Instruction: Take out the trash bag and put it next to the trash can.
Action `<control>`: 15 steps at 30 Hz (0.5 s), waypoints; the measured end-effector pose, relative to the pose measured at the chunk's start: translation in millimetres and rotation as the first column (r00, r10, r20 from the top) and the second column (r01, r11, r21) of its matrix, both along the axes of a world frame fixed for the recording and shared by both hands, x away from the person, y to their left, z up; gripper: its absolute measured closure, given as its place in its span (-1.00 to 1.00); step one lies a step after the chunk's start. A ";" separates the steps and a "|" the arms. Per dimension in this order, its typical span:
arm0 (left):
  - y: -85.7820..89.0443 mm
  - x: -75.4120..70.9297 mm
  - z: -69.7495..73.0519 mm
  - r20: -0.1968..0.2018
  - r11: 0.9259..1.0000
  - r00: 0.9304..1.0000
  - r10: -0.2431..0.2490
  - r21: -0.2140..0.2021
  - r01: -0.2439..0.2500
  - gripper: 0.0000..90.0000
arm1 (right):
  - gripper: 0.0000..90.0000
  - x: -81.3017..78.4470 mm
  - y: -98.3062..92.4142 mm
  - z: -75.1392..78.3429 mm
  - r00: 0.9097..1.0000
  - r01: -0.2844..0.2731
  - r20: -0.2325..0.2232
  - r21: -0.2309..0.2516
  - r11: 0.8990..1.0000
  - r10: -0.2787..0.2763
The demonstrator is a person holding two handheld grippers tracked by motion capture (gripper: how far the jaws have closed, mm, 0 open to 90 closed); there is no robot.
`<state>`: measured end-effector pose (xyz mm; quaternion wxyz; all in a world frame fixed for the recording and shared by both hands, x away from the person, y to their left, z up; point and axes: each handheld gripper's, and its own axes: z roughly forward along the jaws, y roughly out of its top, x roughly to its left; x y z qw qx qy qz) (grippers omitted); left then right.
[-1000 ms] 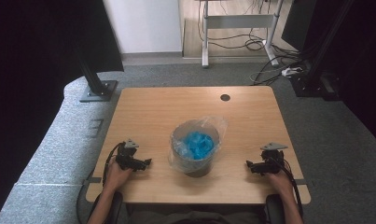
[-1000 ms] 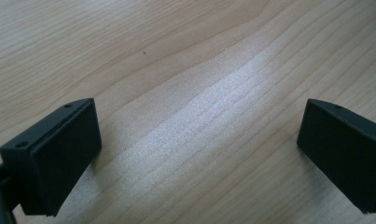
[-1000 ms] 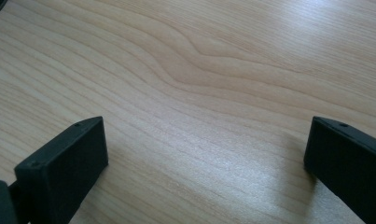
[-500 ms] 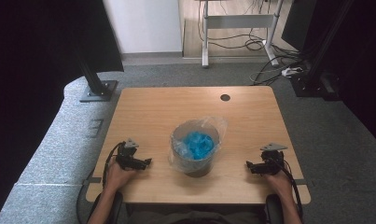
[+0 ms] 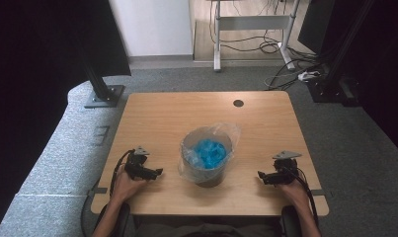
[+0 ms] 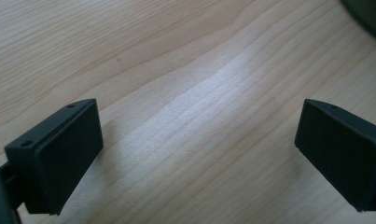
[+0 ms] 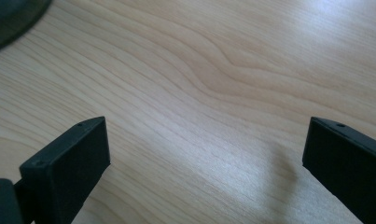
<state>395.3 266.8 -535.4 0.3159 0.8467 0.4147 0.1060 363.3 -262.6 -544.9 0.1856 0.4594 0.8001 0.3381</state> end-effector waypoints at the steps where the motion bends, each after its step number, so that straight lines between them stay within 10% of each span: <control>1: -0.1 -0.4 1.2 -0.006 1.000 1.000 -0.012 -0.018 0.012 -0.99 | -0.99 0.1 0.7 2.3 1.000 -0.004 0.000 0.008 1.000 0.004; 15: -28.3 -15.1 43.8 0.058 0.985 0.987 -0.153 -0.071 0.157 -0.96 | -0.95 7.3 24.1 57.1 0.994 -0.097 0.050 0.059 0.994 0.094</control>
